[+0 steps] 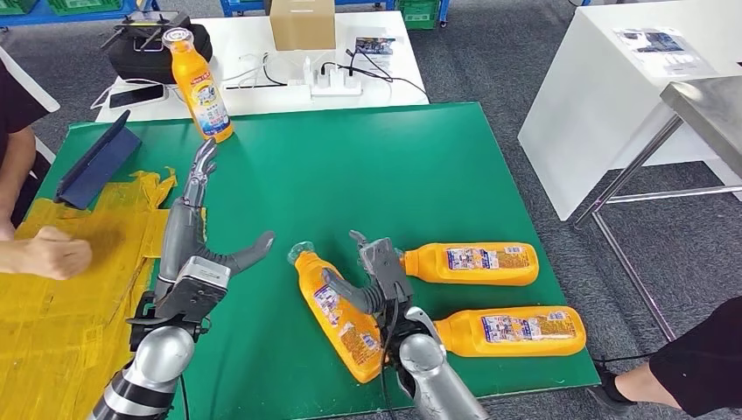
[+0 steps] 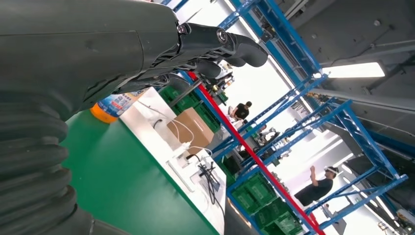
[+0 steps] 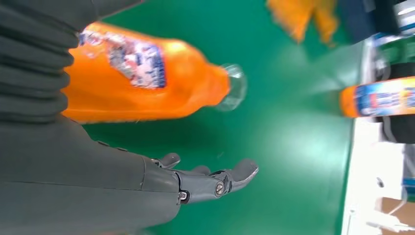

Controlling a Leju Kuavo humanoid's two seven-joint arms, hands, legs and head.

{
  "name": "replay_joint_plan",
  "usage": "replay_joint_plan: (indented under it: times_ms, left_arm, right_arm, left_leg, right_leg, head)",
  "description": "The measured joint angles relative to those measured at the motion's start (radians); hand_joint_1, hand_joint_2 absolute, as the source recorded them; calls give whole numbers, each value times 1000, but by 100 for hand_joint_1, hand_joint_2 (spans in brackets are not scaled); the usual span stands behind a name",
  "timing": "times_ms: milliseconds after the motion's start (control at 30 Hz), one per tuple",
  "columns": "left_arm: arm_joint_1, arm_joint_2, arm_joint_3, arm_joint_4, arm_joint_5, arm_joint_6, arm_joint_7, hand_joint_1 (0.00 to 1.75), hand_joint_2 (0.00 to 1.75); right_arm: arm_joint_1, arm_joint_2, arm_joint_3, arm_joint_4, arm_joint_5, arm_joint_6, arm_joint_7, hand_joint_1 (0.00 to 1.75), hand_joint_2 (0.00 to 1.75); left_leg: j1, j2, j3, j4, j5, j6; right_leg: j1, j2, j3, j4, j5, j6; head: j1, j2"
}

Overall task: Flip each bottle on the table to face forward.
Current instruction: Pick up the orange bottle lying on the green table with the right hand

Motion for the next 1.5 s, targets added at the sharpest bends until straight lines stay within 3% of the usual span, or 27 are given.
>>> replay_joint_plan:
  times_ms: [433,567,733,867,967,1100,1233,1367,1500]
  left_arm:
    - [13,0,0,13,3,19,0,0,175]
    - [13,1,0,18,5,25,0,0,175]
    - [13,0,-2,33,21,51,-3,0,175]
    - [14,0,-8,36,23,61,-4,0,175]
    - [22,0,-8,34,24,56,0,0,175]
    - [45,-1,7,11,19,13,21,0,175]
    - [60,-12,32,-15,-4,-35,37,0,175]
    - [67,-33,50,-31,-25,-70,45,0,175]
    - [71,-50,61,-37,-36,-88,49,0,175]
  right_arm:
    - [40,-3,108,-128,-113,12,40,0,0]
    - [45,-3,117,-133,-209,22,66,0,175]
    - [52,-2,156,-151,-290,-86,60,0,175]
    - [49,-12,201,-192,-138,-241,39,0,0]
    - [41,-39,245,-225,165,-305,68,0,0]
    - [29,-79,303,-261,643,-292,217,0,0]
    - [24,-97,320,-288,931,-272,319,0,175]
    - [4,-111,327,-298,1078,-151,391,0,0]
    - [-21,-120,330,-272,1090,-66,413,0,0]
  left_leg:
    - [0,0,-1,0,0,0]
    - [0,0,-1,0,0,0]
    - [0,0,-1,0,0,0]
    - [0,0,-1,0,0,0]
    - [0,0,-2,0,0,0]
    - [0,0,-2,0,0,0]
    - [0,0,-2,0,0,0]
    - [0,0,-2,0,0,0]
    - [0,0,-2,0,0,0]
  right_leg:
    - [0,0,-1,0,0,0]
    - [0,0,-1,0,0,0]
    - [0,0,-1,0,0,0]
    - [0,0,-1,0,0,0]
    - [0,0,-1,0,0,0]
    - [0,0,-1,0,0,0]
    - [0,0,-1,0,0,0]
    - [0,0,-1,0,0,0]
    - [0,0,-1,0,0,0]
  head:
    - [0,0]
    - [0,0]
    - [0,0]
    - [0,0]
    - [0,0]
    - [0,0]
    - [0,0]
    - [0,0]
    - [0,0]
